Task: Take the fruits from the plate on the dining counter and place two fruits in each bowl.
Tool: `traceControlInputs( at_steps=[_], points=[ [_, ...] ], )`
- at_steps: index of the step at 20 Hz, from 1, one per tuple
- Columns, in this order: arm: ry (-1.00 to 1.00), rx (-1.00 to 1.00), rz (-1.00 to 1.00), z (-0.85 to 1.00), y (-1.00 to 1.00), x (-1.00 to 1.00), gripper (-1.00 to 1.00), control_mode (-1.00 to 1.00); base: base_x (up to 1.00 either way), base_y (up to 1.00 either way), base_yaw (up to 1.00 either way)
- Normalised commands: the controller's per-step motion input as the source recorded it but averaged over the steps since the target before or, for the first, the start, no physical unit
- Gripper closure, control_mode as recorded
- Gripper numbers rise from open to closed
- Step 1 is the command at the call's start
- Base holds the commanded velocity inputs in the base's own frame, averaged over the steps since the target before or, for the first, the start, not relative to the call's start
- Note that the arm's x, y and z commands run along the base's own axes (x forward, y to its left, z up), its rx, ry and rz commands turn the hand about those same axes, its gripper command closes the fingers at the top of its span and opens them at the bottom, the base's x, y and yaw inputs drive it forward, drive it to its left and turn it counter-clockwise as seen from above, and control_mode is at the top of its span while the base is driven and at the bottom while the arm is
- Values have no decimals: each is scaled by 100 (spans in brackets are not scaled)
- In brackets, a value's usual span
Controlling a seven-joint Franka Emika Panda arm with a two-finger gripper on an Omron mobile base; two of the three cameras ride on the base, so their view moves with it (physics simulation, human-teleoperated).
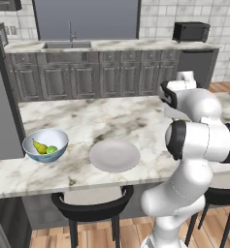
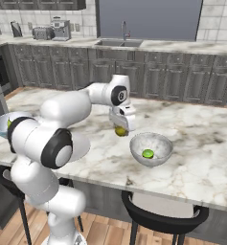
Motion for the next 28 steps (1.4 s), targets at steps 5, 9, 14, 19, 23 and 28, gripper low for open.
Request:
traceControlInputs(
  at_steps=[5, 9, 14, 19, 23, 28],
  points=[
    [-4, -17, -2, -6, -81, 3, 100, -100, 0, 0, 0],
    [-4, -6, -15, -12, -70, 17, 100, -100, 0, 0, 0],
    [-19, 2, -19, -15, -53, 25, 100, -100, 0, 0, 0],
    [-13, 4, -20, -4, -38, 41, 100, -100, 0, 0, 0],
    [-4, 1, -20, -22, -21, 22, 100, -100, 0, 0, 0],
    [0, 0, -21, -30, -15, 14, 100, -100, 0, 0, 0]
  ],
)
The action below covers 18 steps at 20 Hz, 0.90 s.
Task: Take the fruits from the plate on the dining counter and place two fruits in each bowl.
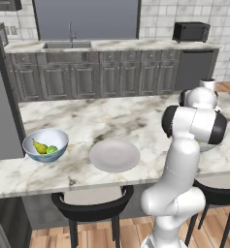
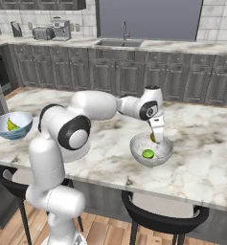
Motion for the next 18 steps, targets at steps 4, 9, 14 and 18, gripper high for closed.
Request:
traceControlInputs(
  at_steps=[4, 9, 14, 18],
  points=[
    [0, 1, -15, -22, -21, 23, 100, -100, 0, 0, 0],
    [0, 3, -7, -18, -26, 17, 100, -100, 0, 0, 0],
    [0, 5, -1, -22, -25, 2, 100, -100, 0, 0, 0],
    [0, 4, 0, -26, -12, 0, 100, -100, 0, 0, 0]
  ],
)
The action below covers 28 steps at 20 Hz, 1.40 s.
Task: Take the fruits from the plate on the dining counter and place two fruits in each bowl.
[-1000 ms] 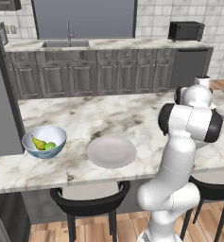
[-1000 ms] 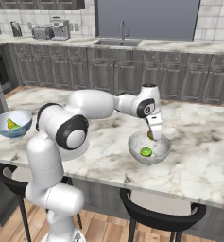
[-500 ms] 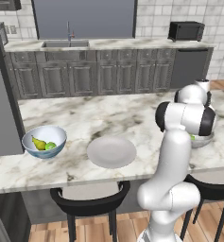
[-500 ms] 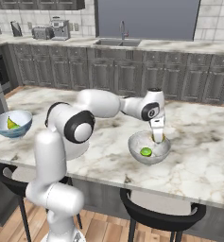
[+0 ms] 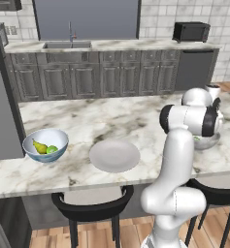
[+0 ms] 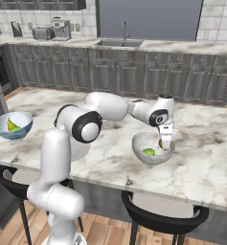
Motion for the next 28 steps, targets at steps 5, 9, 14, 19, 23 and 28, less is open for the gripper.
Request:
traceControlInputs(
  at_steps=[5, 9, 14, 19, 23, 28],
  points=[
    [0, 5, 0, -20, -1, 0, 100, -100, 0, 0, 0],
    [-4, 6, 0, -5, 0, -2, 100, -100, 0, 0, 0],
    [-8, 2, 0, 0, 1, -10, -100, -100, 0, 0, 0],
    [-6, 0, 0, 0, 0, -19, -100, -100, 0, 0, 0],
    [-4, 0, 0, 4, 15, -24, -100, -100, 0, 0, 0],
    [-2, -1, 0, 15, 31, -17, -100, -100, 0, 0, 0]
  ],
)
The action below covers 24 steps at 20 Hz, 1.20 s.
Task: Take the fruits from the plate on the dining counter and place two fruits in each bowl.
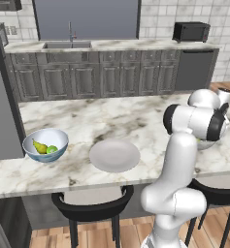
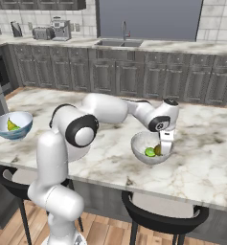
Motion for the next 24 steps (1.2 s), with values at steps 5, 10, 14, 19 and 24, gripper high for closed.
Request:
traceControlInputs(
  at_steps=[5, 10, 14, 19, 24],
  points=[
    [0, 0, 0, 30, 31, -1, -100, -100, 0, 0, 0],
    [0, 0, 0, 48, 32, -11, -100, -100, 0, 0, 0],
    [0, 0, 0, 46, 39, -32, -100, -100, 0, 0, 0],
    [0, 0, 2, 29, 48, -51, -100, -100, 0, 0, 0],
    [0, -3, 8, 16, 64, -47, -100, -100, 0, 0, 0]
  ],
)
